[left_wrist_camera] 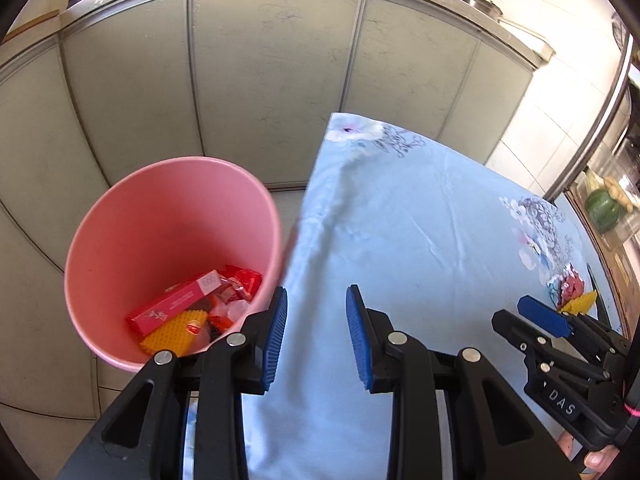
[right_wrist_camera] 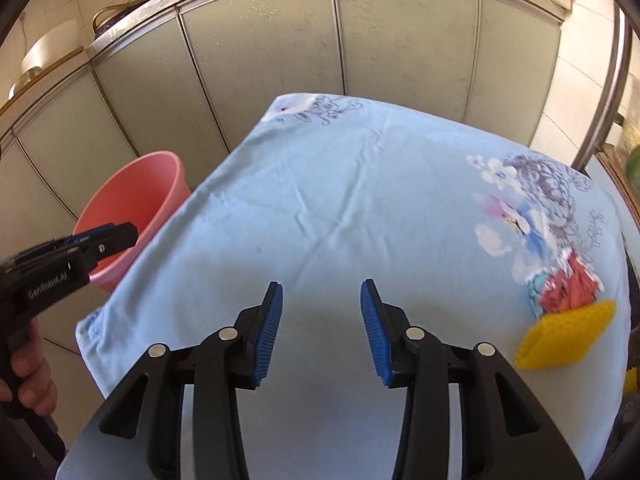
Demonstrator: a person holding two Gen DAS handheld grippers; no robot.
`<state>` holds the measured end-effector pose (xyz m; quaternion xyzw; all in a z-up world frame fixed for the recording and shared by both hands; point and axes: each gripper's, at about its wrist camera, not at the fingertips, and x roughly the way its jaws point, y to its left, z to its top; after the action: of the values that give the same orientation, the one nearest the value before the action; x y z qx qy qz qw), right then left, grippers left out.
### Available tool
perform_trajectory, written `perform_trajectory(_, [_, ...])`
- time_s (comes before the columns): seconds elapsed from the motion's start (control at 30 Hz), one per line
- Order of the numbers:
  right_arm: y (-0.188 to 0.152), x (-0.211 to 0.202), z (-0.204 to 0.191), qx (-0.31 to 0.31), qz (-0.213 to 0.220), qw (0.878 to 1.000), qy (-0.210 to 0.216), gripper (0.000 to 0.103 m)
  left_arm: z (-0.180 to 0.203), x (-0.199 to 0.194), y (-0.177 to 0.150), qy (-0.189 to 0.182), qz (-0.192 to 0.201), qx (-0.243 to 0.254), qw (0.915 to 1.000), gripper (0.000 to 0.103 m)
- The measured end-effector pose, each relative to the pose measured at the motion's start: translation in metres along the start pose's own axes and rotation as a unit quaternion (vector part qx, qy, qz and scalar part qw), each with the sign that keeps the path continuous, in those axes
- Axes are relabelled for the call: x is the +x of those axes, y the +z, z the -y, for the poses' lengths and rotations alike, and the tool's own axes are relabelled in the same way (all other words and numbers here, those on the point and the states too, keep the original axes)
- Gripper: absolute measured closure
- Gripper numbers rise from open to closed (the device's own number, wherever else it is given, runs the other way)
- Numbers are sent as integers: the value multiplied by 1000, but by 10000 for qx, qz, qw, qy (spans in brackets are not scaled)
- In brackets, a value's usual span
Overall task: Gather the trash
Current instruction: 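Move both tools back over the table toward the yellow sleeve and foil wrapper, then grasp the yellow foam mesh sleeve with the left tool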
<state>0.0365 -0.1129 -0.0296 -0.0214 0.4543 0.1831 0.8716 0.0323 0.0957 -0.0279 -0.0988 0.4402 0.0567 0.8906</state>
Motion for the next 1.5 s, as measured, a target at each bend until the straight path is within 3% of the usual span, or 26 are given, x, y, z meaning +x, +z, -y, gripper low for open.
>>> perform_trajectory(0.3, [-32,-19,46,313,-19,9993,-208,62,43,11,-4,-297,-112,368,9988,74])
perform_trajectory(0.6, [-66,-56,116,1118,276,9922,-469,62,82,25,-10,-556,-318,620,9960,74])
perform_trajectory(0.8, [-83,-63,150,1600,262,9865,-250,62,114,32,-12,-911,-487,854,9910,74])
perform_trajectory(0.93, [-87,-67,163,1792,308,9832,-157,62,144,29,-11,-1549,-651,1014,9806,73])
perform_trajectory(1.07, [-95,-69,171,1865,301,9817,-230,62,186,18,-8,-1966,-473,1524,9674,62])
perform_trajectory(1.17, [-102,-69,178,1982,260,9795,-239,62,215,12,-6,-2196,-372,1906,9561,62])
perform_trajectory(1.4, [-107,-72,186,2040,263,9781,-302,62,267,24,-17,-2171,-315,2815,9342,61])
perform_trajectory(1.5, [-108,-73,190,2078,273,9773,-313,62,275,36,-21,-2104,-390,2977,9304,61])
